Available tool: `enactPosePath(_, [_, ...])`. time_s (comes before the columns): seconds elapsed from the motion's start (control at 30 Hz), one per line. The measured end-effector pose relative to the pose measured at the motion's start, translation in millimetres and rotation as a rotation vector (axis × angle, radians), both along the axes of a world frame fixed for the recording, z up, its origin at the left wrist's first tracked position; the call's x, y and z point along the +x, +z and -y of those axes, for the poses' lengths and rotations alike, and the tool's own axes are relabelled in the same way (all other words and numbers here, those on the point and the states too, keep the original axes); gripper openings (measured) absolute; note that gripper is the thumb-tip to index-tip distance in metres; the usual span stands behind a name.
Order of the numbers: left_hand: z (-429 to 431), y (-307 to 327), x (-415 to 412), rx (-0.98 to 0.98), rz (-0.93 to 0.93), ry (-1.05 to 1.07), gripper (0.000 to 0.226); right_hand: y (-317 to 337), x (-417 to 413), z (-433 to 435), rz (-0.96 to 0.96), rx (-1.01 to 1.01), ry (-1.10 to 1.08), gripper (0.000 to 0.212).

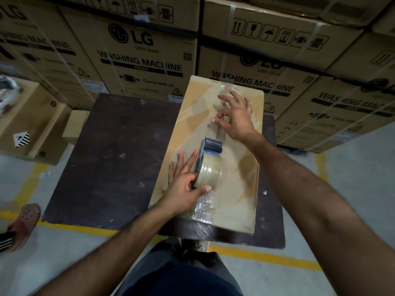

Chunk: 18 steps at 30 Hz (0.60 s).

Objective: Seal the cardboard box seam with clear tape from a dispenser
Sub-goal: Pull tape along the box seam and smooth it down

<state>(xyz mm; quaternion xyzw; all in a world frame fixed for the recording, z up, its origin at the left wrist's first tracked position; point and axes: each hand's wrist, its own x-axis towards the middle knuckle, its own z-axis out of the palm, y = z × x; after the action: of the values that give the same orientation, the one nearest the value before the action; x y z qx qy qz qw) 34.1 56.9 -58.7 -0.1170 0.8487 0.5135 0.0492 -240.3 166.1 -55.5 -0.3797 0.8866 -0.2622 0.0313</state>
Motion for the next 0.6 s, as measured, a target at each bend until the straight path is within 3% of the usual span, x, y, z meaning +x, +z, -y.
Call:
enactPosePath(0.13, [5.0,0.1,-4.3,-0.002,0.020,-0.035,0.034,-3.8,-4.5,4.7,-0.003,0.047,-0.004,0.021])
enactPosePath(0.33, [12.5,10.8,-11.3,-0.005,0.034,0.092,0.064,-12.9,-9.5,3.3,-0.009,-0.033,-0.017,0.022])
enactPosePath(0.47, [22.9,26.9,-20.4,0.022,0.059,0.119,0.046,-13.6,-12.6,3.0,-0.031,-0.039,-0.016,0.020])
enactPosePath(0.6, [42.0,40.1,-50.9,0.114,0.052,0.354,0.038,-15.0,-11.2,2.7,-0.053,-0.114,-0.006,0.020])
